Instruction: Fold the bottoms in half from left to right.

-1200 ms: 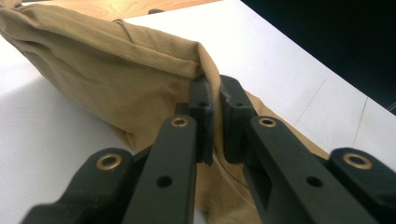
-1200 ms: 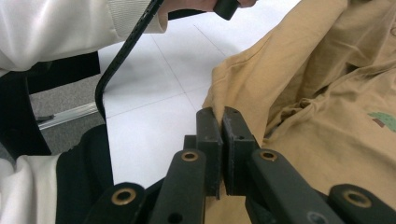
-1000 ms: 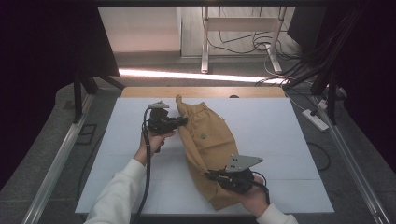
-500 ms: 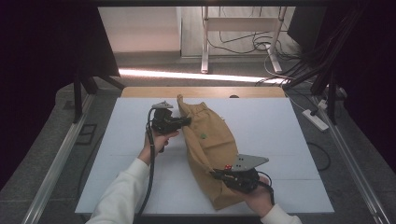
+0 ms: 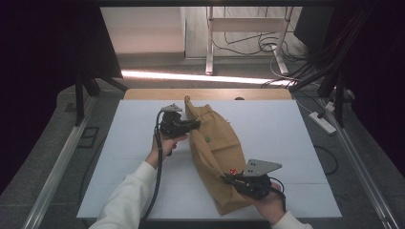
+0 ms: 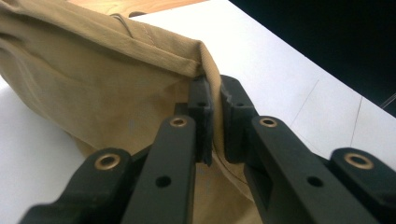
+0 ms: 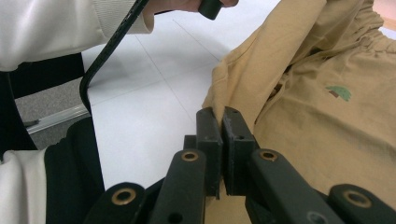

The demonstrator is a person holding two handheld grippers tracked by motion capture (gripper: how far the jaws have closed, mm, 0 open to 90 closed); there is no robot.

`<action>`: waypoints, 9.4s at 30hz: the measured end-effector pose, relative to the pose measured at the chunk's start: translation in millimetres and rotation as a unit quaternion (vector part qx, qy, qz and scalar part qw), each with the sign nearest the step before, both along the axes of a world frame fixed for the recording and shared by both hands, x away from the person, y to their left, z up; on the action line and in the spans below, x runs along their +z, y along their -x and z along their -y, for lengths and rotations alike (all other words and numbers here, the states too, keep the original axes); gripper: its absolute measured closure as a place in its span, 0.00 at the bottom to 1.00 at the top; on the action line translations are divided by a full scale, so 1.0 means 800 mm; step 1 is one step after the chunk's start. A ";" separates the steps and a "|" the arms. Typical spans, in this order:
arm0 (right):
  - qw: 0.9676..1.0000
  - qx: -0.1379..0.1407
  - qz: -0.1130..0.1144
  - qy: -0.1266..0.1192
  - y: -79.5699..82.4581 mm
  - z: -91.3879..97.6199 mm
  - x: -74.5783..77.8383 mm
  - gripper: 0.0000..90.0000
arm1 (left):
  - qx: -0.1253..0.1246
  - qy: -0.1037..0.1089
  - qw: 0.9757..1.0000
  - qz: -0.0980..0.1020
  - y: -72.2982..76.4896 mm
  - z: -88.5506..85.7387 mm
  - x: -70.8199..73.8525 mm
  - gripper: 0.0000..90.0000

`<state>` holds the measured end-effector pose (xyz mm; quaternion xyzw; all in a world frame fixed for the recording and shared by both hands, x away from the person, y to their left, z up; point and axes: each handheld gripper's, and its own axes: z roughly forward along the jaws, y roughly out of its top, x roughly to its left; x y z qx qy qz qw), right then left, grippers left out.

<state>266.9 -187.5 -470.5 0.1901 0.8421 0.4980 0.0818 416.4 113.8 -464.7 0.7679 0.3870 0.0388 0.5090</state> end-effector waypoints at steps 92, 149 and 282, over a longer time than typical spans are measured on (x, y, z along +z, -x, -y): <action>0.995 -0.095 -0.008 0.038 0.005 0.062 -0.030 0.49 | -0.027 -0.027 0.999 -0.022 -0.028 0.105 -0.026 0.43; 0.994 -0.051 -0.026 0.093 -0.037 -0.007 -0.024 0.41 | 0.004 -0.090 0.996 0.027 0.084 -0.039 -0.019 0.32; 0.981 -0.044 -0.107 0.158 -0.025 -0.069 -0.050 0.96 | 0.033 -0.089 0.995 0.030 0.083 -0.056 -0.017 0.28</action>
